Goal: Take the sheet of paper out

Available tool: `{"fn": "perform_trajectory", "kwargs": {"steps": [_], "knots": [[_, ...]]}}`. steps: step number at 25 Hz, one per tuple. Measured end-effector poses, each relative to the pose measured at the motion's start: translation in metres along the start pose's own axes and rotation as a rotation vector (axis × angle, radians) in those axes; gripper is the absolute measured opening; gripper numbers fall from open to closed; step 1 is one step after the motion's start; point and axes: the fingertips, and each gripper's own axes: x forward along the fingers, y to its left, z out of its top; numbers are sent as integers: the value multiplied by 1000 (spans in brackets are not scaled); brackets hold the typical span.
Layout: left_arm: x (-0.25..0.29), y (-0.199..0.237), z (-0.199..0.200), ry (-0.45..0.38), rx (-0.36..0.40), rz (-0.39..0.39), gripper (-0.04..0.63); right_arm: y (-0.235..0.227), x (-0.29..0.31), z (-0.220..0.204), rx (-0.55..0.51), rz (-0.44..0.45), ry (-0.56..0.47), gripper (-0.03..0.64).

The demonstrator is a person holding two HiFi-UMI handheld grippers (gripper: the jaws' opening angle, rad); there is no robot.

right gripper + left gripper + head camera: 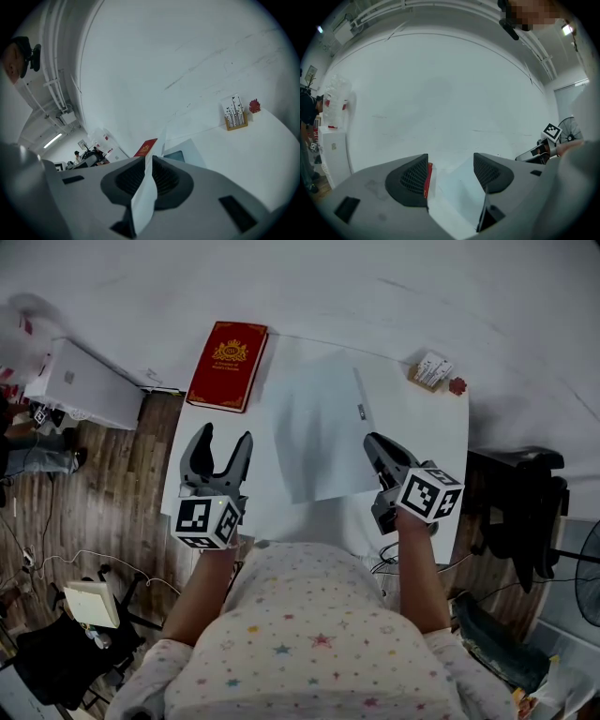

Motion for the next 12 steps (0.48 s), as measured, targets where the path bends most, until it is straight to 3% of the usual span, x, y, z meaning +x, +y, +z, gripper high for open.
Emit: {"fn": "perform_trajectory", "kwargs": {"steps": [6, 12], "knots": [[-5, 6, 4, -13, -6, 14, 281, 11, 2, 6, 66, 47, -27, 48], [-9, 10, 6, -20, -12, 28, 279, 40, 6, 7, 40, 149, -2, 35]]}}
